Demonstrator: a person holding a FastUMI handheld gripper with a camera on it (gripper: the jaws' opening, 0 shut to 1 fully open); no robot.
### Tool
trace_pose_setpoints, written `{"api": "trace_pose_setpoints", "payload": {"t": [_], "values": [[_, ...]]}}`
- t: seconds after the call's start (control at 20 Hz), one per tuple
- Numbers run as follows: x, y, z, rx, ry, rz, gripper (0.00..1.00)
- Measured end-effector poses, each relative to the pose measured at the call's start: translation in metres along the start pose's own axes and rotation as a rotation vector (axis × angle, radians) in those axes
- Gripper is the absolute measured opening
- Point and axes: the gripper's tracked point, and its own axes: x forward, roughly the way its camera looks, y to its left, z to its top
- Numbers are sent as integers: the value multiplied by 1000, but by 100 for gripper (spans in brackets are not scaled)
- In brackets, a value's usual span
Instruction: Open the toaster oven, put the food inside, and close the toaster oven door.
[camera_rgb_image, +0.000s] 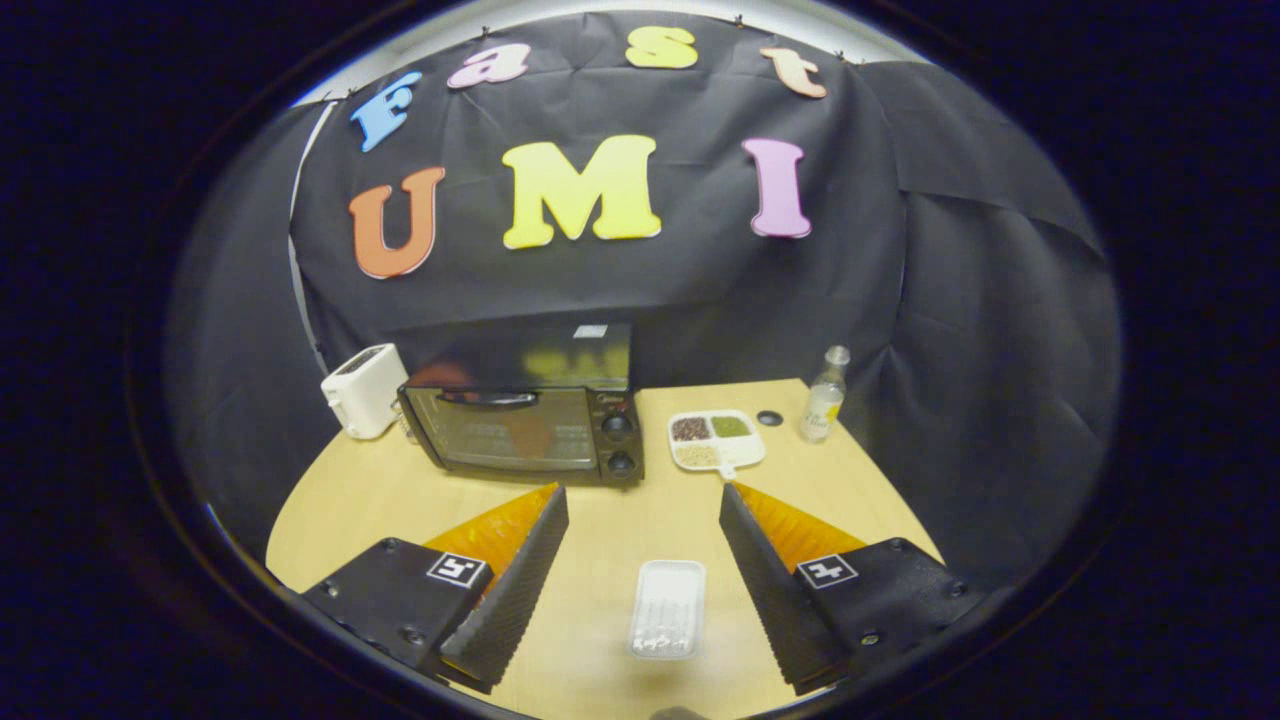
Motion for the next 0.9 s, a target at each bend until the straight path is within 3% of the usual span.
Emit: {"api": "trace_pose_setpoints", "payload": {"t": [0.3,0.55,0.9], "values": [[-95,-68,112,14,-239,-44,98],[-148,-84,183,-10,-411,-32,98],[-156,-57,196,-76,-434,76,98]]}}
